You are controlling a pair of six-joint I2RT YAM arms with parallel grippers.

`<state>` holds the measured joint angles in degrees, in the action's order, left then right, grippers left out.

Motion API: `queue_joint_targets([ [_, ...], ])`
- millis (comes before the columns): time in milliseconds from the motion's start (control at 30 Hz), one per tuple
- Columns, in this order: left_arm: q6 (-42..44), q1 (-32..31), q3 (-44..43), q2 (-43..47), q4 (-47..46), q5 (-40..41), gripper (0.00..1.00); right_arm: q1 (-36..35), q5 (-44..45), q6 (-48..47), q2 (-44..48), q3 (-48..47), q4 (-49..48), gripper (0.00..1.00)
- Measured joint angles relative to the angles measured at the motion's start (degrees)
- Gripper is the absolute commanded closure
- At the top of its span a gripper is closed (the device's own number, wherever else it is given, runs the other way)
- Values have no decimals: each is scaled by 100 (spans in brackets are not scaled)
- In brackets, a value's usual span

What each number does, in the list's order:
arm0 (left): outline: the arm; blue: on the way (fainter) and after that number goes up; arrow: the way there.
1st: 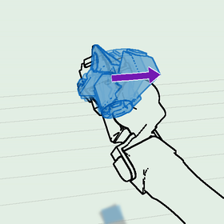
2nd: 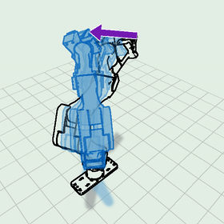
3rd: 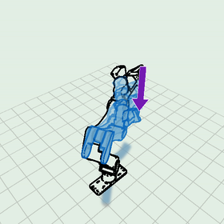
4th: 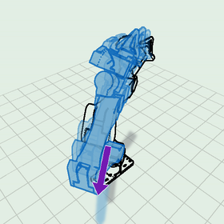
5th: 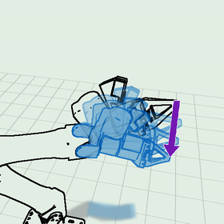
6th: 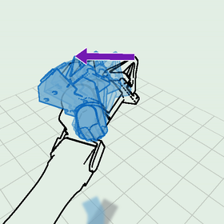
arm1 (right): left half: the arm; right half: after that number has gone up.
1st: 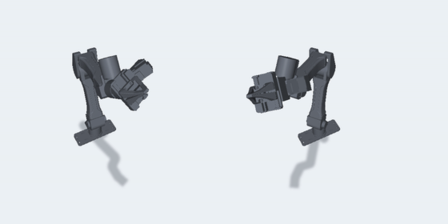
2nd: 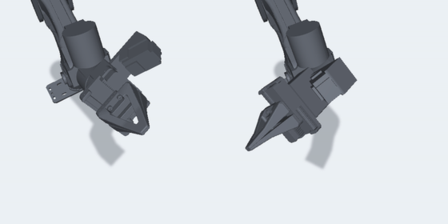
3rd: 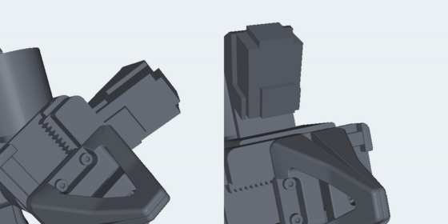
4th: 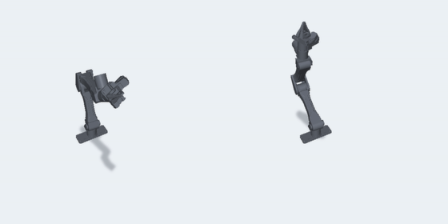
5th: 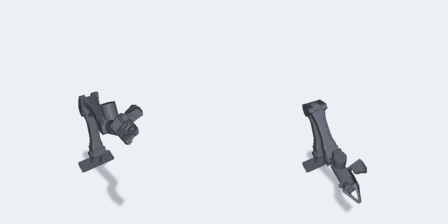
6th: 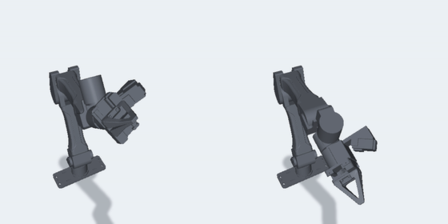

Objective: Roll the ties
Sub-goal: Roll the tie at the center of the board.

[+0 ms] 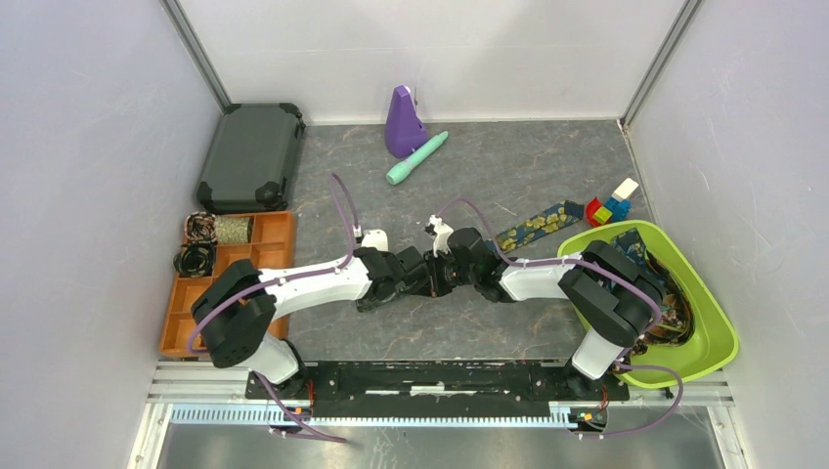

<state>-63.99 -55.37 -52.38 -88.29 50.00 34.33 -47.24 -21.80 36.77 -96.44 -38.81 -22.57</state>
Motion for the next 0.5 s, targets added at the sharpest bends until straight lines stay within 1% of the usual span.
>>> queue_joint_targets([
  [200,4,0,278,356,-356,-144,52,0,2,0,-4,-61,13,92],
  [300,4,0,310,402,-442,-188,51,0,4,0,-4,-61,35,92],
  [367,7,0,310,442,-481,-195,52,0,2,2,-9,-61,46,92],
  [500,7,0,315,586,-546,-197,57,0,2,2,-20,-98,79,92],
])
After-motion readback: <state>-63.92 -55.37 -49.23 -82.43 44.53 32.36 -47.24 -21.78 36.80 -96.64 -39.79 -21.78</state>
